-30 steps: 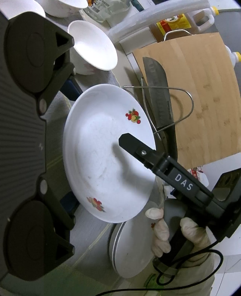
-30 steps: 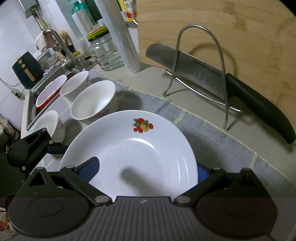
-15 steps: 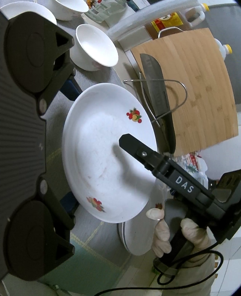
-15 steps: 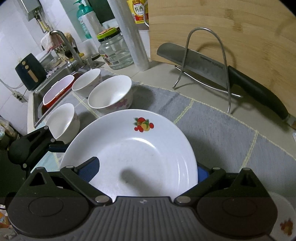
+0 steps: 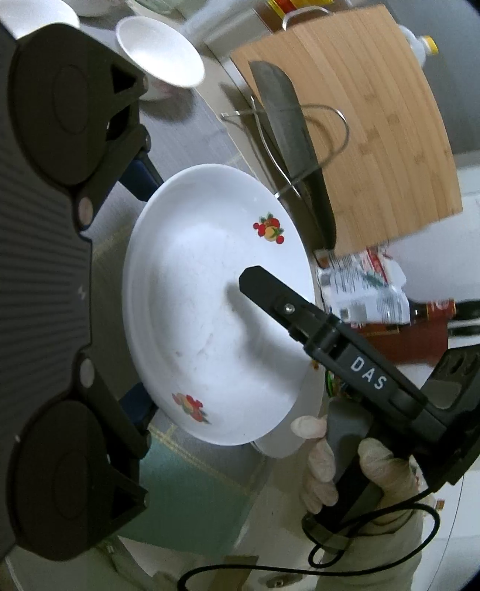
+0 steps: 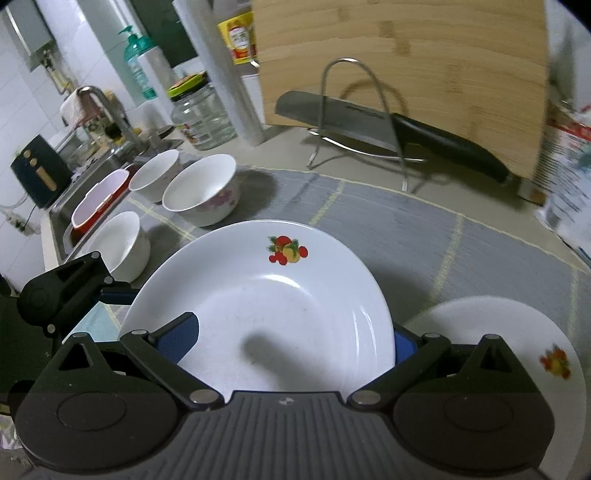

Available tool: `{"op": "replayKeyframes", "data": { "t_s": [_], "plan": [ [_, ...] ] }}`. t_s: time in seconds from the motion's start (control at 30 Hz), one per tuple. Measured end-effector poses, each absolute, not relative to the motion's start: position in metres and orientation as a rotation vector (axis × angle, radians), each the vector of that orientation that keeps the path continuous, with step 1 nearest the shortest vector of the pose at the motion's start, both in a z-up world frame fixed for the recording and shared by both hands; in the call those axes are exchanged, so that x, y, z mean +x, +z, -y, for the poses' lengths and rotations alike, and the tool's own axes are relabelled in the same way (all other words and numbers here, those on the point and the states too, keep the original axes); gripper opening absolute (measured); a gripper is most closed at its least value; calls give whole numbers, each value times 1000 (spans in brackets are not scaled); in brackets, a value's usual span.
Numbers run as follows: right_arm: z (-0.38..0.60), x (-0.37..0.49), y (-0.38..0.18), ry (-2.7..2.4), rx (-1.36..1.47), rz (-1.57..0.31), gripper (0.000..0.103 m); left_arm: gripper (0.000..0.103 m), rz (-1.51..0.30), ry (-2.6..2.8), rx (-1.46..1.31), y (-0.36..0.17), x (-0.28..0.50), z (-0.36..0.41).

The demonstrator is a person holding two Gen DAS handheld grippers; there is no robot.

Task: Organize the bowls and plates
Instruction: 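Carry the fruit-print plate over the plate stack with the right tool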

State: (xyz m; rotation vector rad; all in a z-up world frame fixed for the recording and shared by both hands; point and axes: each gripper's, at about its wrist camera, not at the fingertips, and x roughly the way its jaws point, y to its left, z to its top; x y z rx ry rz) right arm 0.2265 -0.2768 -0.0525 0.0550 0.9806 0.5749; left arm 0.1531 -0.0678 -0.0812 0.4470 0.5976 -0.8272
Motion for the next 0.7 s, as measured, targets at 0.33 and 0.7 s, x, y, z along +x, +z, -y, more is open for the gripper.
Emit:
{"op": "replayKeyframes", "data": {
  "t_s": [0.33, 0.7],
  "plan": [
    [315, 202, -46, 450, 101, -949, 103, 102, -565, -950, 480, -77, 153, 96],
    [363, 182, -43, 310, 146, -932, 103, 102, -533, -1085, 510, -79, 159, 137]
  ]
}}
